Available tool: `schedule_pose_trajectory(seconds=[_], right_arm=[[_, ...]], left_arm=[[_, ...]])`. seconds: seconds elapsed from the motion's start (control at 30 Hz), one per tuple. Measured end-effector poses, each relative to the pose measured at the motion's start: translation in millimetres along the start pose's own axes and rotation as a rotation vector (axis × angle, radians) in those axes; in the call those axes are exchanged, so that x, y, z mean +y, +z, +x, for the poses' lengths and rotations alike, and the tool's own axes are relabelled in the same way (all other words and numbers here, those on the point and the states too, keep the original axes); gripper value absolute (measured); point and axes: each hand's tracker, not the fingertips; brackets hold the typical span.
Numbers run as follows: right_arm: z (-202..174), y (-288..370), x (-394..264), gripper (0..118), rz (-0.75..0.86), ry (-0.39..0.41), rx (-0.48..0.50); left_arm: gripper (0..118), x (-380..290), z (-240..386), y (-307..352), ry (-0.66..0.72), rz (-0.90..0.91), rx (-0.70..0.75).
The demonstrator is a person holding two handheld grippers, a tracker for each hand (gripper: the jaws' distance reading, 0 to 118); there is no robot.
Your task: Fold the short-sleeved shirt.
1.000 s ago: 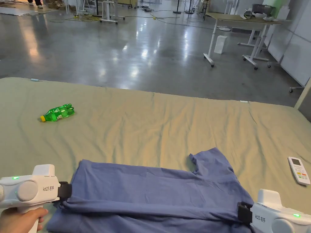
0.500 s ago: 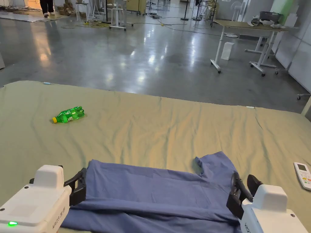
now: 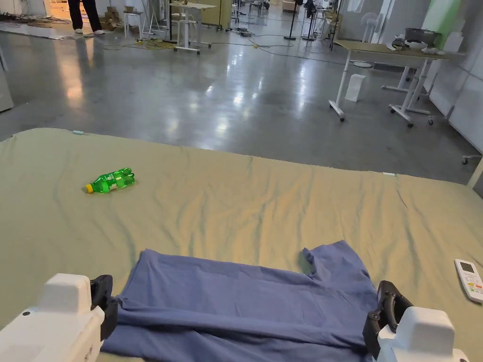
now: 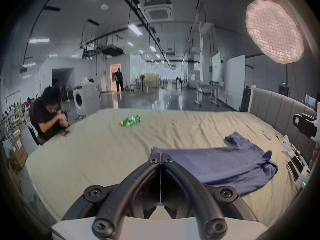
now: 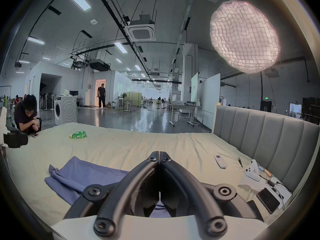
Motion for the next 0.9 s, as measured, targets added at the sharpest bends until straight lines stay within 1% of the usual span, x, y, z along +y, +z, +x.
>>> schedule_pose_trajectory(seconds=[0.07, 0.17, 0.2, 0.27, 0.3, 0.33, 0.37, 0.4, 0.43, 0.47, 0.5, 0.63, 0.73, 0.77, 0.8, 0.87, 0.9], right_arm=[[2.8, -1.1, -2.2, 0, -0.013, -0.001, 0.008], [6.7, -1.0, -6.9, 0, -0.033, 0.01, 0.015], [7.9, -1.9, -8.5, 0, -0.042, 0.013, 0.017], [10.7, -2.6, -12.4, 0, -0.064, 0.01, 0.022], [12.6, -3.7, -14.8, 0, -0.078, 0.0, 0.027], [14.5, -5.3, -18.0, 0, -0.095, -0.011, 0.036], [15.8, -6.9, -23.4, 0, -0.143, -0.039, 0.037], [16.7, -6.4, -25.7, 0, -0.132, -0.017, 0.032], [17.5, -6.4, -28.9, 0, -0.141, -0.012, 0.03], [18.7, -6.3, -32.0, 0, -0.151, -0.01, 0.028], [19.9, -5.7, -35.1, 0, -0.162, -0.011, 0.027], [24.1, -6.8, -49.0, 0, -0.216, -0.014, 0.023], [26.7, -6.9, -57.9, 0, -0.252, -0.025, 0.022], [27.6, -7.2, -60.5, 0, -0.262, -0.026, 0.019], [27.4, -6.1, -61.7, 0, -0.272, -0.024, 0.017], [29.6, -6.1, -65.1, 0, -0.282, -0.025, 0.016], [30.6, -6.5, -66.2, 0, -0.29, -0.025, 0.017]], left_arm=[[0, -12.0, -24.4, -31.2, 0.007, -0.155, -0.007], [0, -27.0, -60.2, -68.7, 0.101, -0.314, -0.029], [0, -26.6, -51.1, -71.2, 0.121, -0.351, -0.011], [0, -31.0, -64.8, -93.6, 0.111, -0.424, -0.016], [1, -31.9, -69.9, -103.3, 0.104, -0.443, -0.005], [2, -28.7, -61.8, -106.3, 0.11, -0.484, -0.007], [9, -28.7, -66.1, -116.3, 0.139, -0.531, -0.02], [29, -28.8, -70.7, -126.3, 0.18, -0.575, -0.026], [47, -29.6, -73.9, -133.7, 0.221, -0.594, -0.037], [61, -27.8, -68.5, -137.1, 0.241, -0.623, -0.048], [65, -28.8, -68.0, -143.9, 0.248, -0.643, -0.059], [66, -36.6, -54.1, -166.9, 0.2, -0.764, -0.09], [67, -52.6, -38.8, -178.3, 0.065, -0.869, -0.011], [68, -58.8, -33.4, -180.4, 0.022, -0.877, -0.005], [68, -59.5, -29.3, -177.4, 0.03, -0.835, -0.025], [67, -54.3, -25.8, -172.4, 0.027, -0.838, -0.002], [67, -54.3, -21.6, -170.8, 0.003, -0.836, 0.006]])
